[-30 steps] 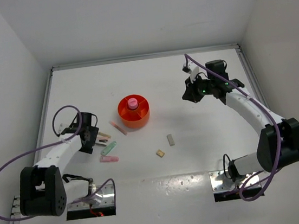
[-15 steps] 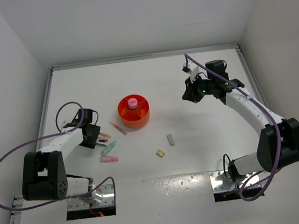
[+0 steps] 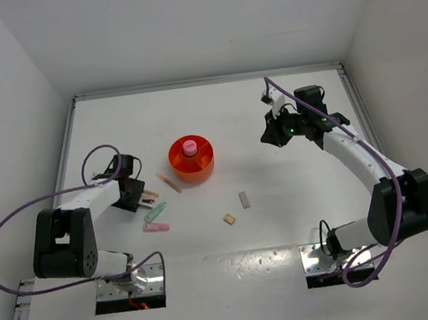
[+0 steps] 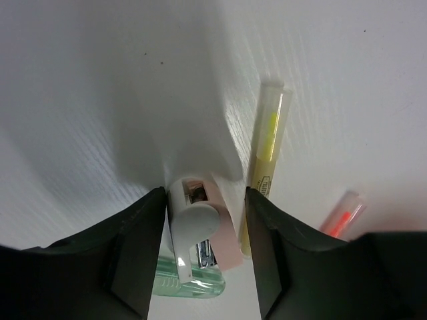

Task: Sort the stationery into containers
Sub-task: Pick up the stapler from the center of the board, then place the stapler in the storage box.

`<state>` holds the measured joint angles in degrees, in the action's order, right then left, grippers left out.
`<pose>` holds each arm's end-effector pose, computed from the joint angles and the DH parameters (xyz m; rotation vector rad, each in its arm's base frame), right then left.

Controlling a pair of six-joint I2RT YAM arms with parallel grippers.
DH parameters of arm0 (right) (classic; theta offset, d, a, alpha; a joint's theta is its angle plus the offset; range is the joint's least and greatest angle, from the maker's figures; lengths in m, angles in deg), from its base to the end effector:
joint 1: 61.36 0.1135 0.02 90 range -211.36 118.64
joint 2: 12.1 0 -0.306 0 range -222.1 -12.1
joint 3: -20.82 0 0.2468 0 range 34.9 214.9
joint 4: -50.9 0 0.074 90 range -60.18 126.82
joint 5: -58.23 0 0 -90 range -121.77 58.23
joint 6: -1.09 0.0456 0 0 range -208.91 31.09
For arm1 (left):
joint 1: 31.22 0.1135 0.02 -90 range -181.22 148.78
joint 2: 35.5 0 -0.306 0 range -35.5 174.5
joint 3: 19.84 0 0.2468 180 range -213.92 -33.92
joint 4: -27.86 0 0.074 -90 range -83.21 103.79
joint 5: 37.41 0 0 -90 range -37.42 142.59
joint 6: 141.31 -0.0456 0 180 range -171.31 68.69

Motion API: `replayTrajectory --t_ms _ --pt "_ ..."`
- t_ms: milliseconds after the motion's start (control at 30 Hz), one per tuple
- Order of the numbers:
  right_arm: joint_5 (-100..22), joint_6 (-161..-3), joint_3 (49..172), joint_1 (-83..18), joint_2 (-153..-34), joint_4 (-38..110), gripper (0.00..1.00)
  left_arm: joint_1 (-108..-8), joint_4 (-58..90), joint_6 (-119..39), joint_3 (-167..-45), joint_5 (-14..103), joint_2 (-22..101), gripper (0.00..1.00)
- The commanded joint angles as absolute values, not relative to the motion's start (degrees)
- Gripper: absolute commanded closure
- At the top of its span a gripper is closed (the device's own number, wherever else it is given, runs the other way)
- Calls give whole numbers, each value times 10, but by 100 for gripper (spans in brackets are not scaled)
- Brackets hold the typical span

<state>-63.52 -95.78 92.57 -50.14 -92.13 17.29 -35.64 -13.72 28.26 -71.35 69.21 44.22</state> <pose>0.2849 0.0810 0.3040 -0.6331 2.1678 0.6746 0.2239 -0.0042 0.1875 -1.6947 2.0879 -0.0287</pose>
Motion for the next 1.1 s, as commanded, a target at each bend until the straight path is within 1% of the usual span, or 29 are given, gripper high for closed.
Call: replayTrajectory --t_ms 0,33,67,167,333,367,433,467,500,533,600,700,733,767,867,967,1067 --pt "-648 -962 926 -510 -906 186 100 -349 -134 281 -726 687 450 45" --pt "-648 -962 926 -510 -906 186 100 -349 -134 281 -721 687 450 48" --pt "-648 -962 926 -510 -901 186 100 -349 -134 281 -721 687 450 54" --pt "-648 -962 926 -510 -901 186 100 -349 -134 274 -721 681 445 62" --pt "-653 -962 926 -510 -901 186 100 -354 -134 231 -745 676 397 70" --pt "-653 -962 926 -510 -901 186 100 -354 -139 223 -757 671 385 70" --pt "-653 -962 926 -510 -901 186 100 -367 -139 198 -769 652 357 75" --pt "-653 -962 926 -510 -901 186 100 -373 -139 188 -775 645 344 75" --pt "-653 -962 926 -510 -901 186 100 -378 -139 178 -791 634 321 81" --pt "-653 -962 926 -510 -901 186 100 -388 -139 166 -799 624 311 83" --pt "-653 -962 926 -510 -901 186 100 -396 -124 140 -820 608 299 84" --pt "-653 -962 926 -510 -906 186 100 -403 -101 122 -839 592 304 85" --pt "-653 -962 926 -510 -906 186 100 -408 -94 121 -847 573 309 89" --pt "-653 -962 926 -510 -906 186 100 -408 -77 116 -847 563 325 91" --pt "-653 -962 926 -510 -906 186 100 -431 -48 93 -875 537 364 94" --pt "-653 -962 926 -510 -906 186 100 -453 -23 53 -913 543 392 94" --pt "-659 -967 926 -510 -911 186 100 -475 -11 -12 -957 553 431 100"
